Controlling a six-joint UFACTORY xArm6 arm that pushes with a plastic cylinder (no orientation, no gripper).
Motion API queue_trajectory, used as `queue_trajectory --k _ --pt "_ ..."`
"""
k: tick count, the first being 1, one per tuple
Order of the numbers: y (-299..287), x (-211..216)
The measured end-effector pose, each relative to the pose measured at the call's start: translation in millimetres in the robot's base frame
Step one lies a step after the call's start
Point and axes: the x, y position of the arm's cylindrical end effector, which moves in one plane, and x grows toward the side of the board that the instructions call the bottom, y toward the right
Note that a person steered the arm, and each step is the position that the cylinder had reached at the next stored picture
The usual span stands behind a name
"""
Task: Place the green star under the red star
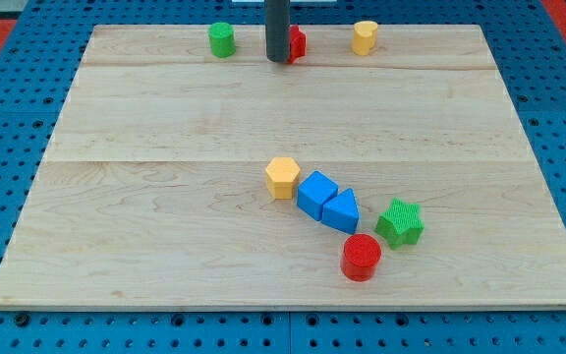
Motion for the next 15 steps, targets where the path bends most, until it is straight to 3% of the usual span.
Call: queue_trajectory --k 1,2,5,7,8,9,10,14,15 --pt "0.0 -3.7" --pt "-0.8 21.3" --pt "116.9 231.1" --pt "148.3 278.8" --pt "194.5 290.0" --pt "202.2 337.9" --pt "154.5 342.6" --pt "44.3 169.4" --pt "58.7 180.5"
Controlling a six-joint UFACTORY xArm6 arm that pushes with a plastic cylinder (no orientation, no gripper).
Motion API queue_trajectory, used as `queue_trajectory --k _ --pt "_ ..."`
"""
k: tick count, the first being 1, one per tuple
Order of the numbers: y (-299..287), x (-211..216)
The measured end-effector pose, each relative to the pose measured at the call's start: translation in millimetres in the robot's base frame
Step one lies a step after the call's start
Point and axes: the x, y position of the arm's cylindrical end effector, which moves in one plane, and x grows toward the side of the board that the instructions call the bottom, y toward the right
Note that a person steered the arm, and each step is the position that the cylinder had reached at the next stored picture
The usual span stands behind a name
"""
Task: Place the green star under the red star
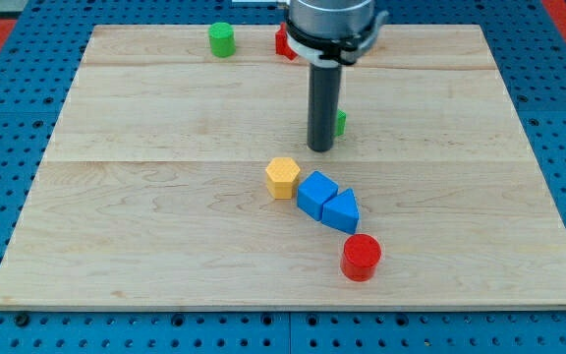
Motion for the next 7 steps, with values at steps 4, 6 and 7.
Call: queue_trajectory --k 4,6,7 --pt "12.8 -65.5" --pt "6.9 -96.3" --pt "-22.7 -93.5"
